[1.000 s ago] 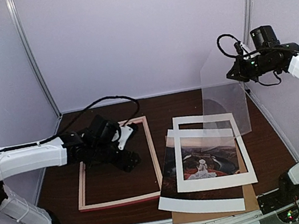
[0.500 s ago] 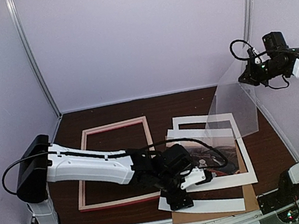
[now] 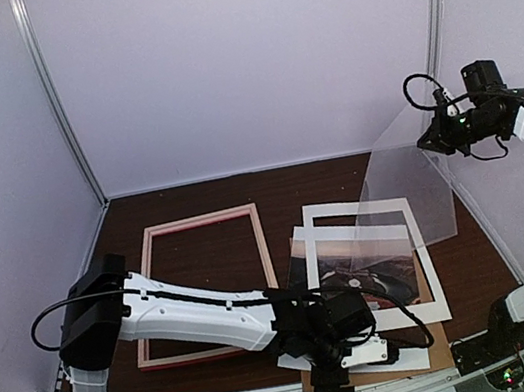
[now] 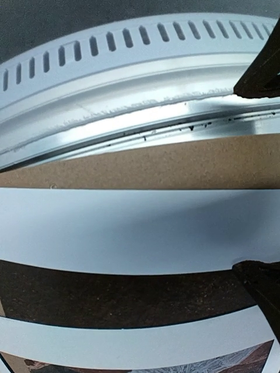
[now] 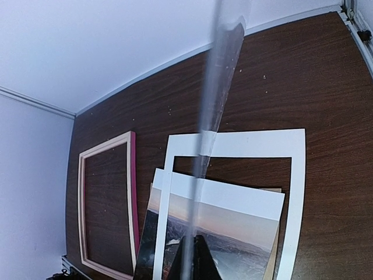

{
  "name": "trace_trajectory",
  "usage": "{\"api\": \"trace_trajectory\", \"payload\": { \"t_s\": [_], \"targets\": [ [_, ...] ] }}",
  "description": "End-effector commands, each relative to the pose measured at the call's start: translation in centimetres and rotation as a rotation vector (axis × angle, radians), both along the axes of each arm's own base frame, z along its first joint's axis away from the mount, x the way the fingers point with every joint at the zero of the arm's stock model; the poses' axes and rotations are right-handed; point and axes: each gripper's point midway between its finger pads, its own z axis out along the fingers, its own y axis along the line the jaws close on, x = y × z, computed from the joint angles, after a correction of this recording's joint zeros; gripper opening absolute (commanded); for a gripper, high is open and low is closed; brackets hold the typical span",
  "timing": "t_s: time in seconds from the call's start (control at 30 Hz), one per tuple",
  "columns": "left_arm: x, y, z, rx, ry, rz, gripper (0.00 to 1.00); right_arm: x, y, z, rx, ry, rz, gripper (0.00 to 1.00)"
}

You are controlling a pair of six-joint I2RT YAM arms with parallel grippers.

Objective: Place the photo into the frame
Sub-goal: Move the backboard to the center of the board.

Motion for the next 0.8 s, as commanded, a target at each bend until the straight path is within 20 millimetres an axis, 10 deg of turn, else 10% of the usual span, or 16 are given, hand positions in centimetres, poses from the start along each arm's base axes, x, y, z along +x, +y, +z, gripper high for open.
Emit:
{"api": "trace_trajectory", "payload": {
  "t_s": [0.0, 0.77],
  "targets": [
    [1.4, -1.1, 0.1, -0.001, -0.078, -0.001, 0.98, -0.5, 0.0, 1.4, 0.006, -0.058, 0.015, 0.0],
    [4.1, -2.0, -1.7, 0.015, -0.187, 0.095, 0.94, -0.7, 0.2, 2.0, 0.014, -0.07, 0.022, 0.0]
  ]
}}
